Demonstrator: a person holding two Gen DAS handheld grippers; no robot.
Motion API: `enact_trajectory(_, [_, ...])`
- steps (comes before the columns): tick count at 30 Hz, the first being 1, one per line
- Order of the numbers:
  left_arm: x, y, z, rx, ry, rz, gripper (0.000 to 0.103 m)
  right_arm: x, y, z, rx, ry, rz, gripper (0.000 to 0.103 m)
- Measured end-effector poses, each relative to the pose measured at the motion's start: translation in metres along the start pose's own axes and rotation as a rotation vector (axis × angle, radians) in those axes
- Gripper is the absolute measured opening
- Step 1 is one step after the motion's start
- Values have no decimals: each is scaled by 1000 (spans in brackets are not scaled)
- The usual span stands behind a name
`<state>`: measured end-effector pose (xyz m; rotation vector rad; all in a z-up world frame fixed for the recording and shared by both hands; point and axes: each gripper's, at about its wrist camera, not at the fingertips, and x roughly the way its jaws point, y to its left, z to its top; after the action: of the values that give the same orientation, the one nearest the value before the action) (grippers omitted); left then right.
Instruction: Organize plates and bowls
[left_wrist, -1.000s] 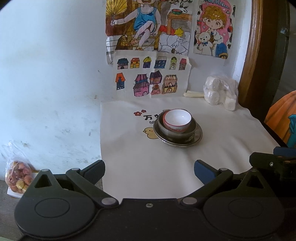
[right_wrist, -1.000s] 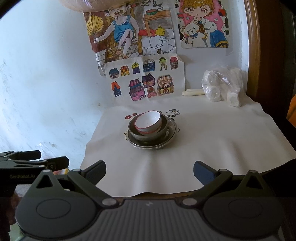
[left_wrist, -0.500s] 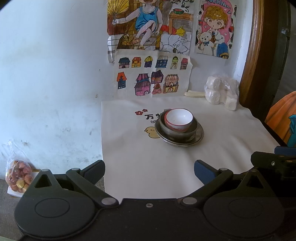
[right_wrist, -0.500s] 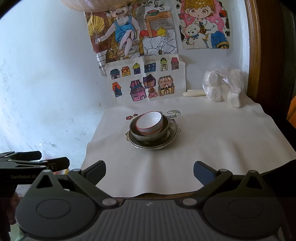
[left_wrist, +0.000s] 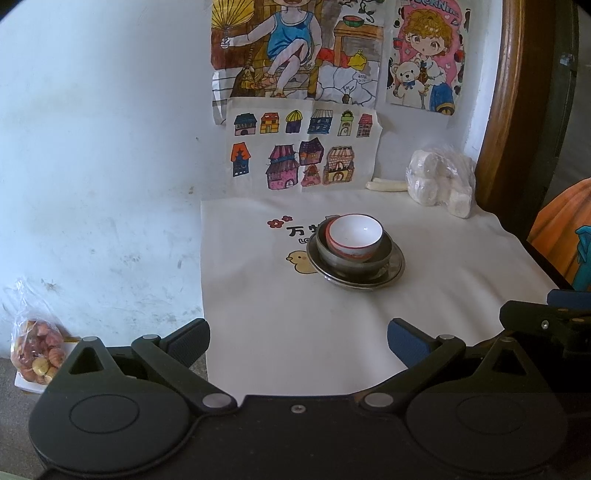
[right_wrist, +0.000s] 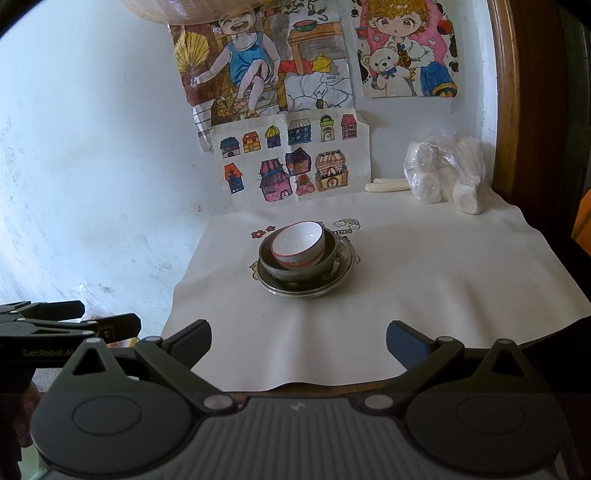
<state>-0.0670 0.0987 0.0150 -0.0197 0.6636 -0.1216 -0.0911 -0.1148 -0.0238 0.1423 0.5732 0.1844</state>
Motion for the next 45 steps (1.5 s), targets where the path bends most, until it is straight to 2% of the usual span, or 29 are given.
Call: enact_trajectory(45, [7,-6,1,-5,9,-12,102,9,-2,1,3,11,-7,103])
